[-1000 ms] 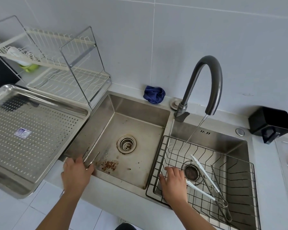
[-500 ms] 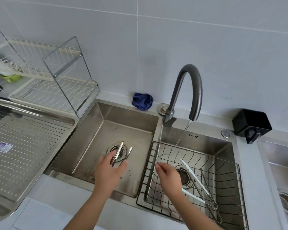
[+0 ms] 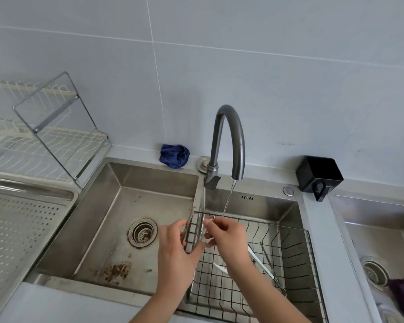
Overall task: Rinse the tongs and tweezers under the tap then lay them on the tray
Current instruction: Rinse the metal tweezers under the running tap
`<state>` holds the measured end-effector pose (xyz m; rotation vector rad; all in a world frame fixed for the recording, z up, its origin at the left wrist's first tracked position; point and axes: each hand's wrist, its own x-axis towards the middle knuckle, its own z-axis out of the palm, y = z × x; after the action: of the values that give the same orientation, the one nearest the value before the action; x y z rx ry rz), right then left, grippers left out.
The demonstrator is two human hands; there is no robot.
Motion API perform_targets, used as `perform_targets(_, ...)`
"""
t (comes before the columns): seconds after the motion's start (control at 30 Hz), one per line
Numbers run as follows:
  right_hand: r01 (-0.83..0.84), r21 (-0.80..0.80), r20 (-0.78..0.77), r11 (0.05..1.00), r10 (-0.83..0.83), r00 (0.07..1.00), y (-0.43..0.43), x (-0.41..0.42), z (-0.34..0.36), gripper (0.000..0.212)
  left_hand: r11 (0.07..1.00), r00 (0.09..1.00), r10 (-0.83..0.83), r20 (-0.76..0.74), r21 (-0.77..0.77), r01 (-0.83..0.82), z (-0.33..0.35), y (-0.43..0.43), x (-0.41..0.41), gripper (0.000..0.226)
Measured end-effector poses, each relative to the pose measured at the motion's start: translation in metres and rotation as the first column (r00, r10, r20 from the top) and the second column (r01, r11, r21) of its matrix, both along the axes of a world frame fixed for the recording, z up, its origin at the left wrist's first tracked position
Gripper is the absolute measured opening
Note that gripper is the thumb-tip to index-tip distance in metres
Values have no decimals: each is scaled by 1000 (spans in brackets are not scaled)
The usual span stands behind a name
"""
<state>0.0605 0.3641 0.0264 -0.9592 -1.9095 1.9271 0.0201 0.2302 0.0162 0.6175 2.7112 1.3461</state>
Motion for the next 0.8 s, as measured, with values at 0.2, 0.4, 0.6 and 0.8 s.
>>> perform_targets(0.2,71,-44,-46,997,-73,996,21,-5,-6,16,990,940,-140,311,50,130,-15,2,-5,16)
perform_targets(0.4,115,-113,-93,987,-125,988,23,-7,-11,25,984,928,-179,326,51,172,-25,8,0,16)
perform_targets(0.6,244,-87,-87,966,-252,964,22,-7,-14,20,981,952,-185,246,-5,192,-20,16,2,31)
perform_targets(0.8,266,-89,-56,960,-271,961,23,-11,-16,18,984,962,-166,218,-31,177,-15,23,5,38)
